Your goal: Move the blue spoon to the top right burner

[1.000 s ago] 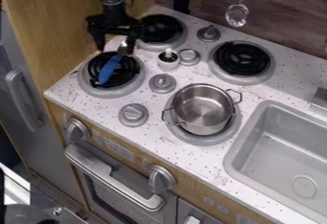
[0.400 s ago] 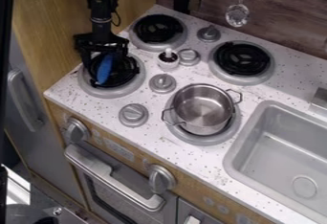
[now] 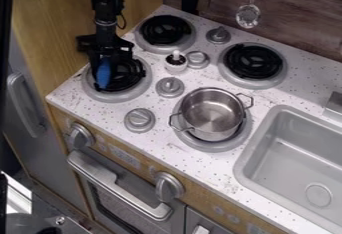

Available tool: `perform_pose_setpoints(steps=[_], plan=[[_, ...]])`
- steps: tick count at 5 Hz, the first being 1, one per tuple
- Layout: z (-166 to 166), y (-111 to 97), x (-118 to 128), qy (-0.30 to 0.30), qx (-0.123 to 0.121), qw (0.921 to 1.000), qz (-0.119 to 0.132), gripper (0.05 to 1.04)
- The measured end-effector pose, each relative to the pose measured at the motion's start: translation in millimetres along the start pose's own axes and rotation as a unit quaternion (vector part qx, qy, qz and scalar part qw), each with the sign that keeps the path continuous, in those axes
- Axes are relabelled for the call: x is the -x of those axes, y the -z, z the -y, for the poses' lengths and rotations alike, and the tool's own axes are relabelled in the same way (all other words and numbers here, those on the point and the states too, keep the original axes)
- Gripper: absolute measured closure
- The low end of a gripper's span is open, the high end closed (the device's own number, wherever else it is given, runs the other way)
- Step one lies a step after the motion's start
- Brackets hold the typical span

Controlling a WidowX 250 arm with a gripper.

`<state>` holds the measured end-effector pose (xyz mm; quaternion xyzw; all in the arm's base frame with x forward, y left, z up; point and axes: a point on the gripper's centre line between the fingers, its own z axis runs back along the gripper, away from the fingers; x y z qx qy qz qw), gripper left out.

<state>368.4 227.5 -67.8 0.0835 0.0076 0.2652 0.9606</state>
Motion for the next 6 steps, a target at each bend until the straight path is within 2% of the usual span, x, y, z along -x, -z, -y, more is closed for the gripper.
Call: perform_pose_setpoints(steps=[1,2,3,4,5,6], plan=[[16,-10,5,0.03,0.016,0.9992,0.02,0.714],[73,-55,8,0.113,0.056,0.9903,0.058,0.715],[102,-81,9,0.148,0.084,0.9814,0.088,0.715],[142,-78,21,0.209,0.093,0.9666,0.115,0.716],[173,-84,33,0.264,0.101,0.9516,0.121,0.716],[193,-96,30,0.29,0.112,0.9388,0.148,0.716]])
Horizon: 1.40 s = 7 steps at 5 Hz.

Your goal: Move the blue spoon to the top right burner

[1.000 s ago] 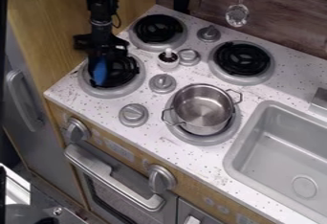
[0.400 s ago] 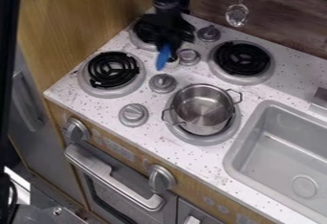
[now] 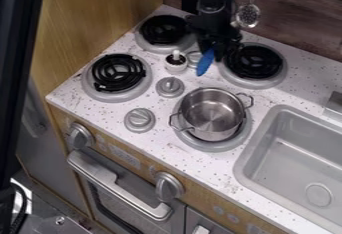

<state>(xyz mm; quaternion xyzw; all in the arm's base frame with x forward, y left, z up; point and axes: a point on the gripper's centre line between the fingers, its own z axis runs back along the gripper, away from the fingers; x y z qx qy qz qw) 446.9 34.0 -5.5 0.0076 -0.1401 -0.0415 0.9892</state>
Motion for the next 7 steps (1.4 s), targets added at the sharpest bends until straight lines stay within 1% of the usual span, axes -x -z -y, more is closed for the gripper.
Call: perform_pose_setpoints(steps=[1,2,3,4,5,6,7], plan=[[20,1,-16,0.026,0.009,0.9993,0.025,0.716],[30,10,-30,0.032,0.023,0.9984,0.04,0.716],[34,26,-36,0.035,0.03,0.998,0.043,0.716],[42,47,-42,0.042,0.036,0.9976,0.043,0.716],[49,66,-50,0.047,0.037,0.9976,0.034,0.716],[48,71,-63,0.042,0.03,0.9983,0.028,0.642],[45,71,-64,0.026,0.019,0.9991,0.028,0.342]])
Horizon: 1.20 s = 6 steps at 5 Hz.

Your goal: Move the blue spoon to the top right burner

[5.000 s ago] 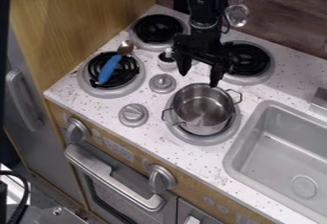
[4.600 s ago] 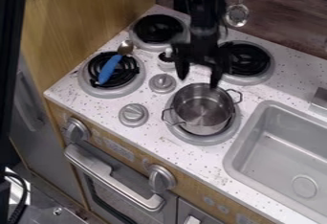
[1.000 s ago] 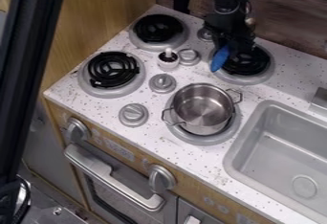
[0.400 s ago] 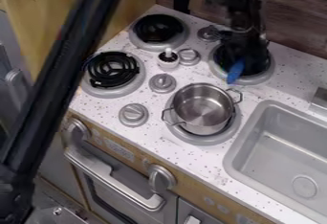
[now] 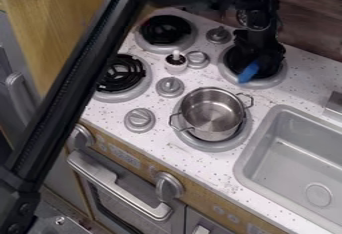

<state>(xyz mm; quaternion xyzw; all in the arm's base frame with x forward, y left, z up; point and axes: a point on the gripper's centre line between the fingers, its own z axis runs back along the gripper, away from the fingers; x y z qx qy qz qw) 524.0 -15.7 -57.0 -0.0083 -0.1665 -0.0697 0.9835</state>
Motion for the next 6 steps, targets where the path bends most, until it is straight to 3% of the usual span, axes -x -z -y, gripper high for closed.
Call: perform_pose_setpoints(steps=[1,2,3,4,5,6], plan=[[1,-1,13,-0.001,0.001,0.9998,-0.021,0.101],[3,-18,28,-0.018,0.011,0.9997,-0.009,0.084],[1,-52,41,-0.036,0.017,0.9991,0.011,0.084],[-16,-71,69,-0.05,0.022,0.9984,-0.011,0.084],[-30,-87,89,-0.057,-0.011,0.9976,-0.039,0.084],[-28,-95,100,-0.052,-0.015,0.9968,-0.058,0.084]])
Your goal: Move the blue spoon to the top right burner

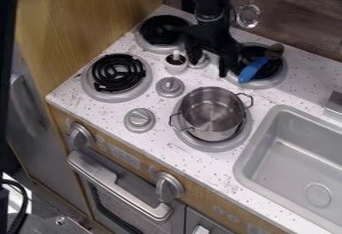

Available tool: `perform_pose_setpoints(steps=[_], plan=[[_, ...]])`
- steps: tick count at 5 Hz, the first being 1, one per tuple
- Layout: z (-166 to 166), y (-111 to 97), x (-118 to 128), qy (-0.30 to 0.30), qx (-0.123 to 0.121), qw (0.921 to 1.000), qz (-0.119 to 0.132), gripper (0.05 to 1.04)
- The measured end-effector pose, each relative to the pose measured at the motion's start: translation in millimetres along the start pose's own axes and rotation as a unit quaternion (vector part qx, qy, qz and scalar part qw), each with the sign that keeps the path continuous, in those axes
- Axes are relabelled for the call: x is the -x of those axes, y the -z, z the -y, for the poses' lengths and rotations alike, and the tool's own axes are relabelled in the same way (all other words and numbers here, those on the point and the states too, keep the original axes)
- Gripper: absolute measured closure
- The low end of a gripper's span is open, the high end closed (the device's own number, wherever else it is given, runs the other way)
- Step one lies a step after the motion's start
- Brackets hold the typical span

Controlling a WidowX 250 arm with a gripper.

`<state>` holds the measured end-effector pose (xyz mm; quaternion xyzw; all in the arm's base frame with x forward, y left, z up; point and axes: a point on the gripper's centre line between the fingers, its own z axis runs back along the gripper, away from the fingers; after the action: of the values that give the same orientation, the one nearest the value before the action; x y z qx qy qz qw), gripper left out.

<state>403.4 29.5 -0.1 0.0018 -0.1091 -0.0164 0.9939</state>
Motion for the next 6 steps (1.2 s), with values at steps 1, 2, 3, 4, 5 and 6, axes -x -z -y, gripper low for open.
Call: perform_pose_setpoints(steps=[1,2,3,4,5,6], plan=[[-4.6,-6.9,7.4,-0.026,-0.054,0.9982,0.003,0.084],[1.6,-7.3,6.0,-0.017,-0.057,0.9982,0.006,0.084],[1.8,-7.2,6.0,-0.017,-0.057,0.9982,0.006,0.084],[1.8,-7.2,6.0,-0.017,-0.057,0.9982,0.006,0.084],[2.4,-7.2,5.9,-0.017,-0.057,0.9982,0.006,0.084],[2.4,-7.2,5.9,-0.017,-0.057,0.9982,0.006,0.084]])
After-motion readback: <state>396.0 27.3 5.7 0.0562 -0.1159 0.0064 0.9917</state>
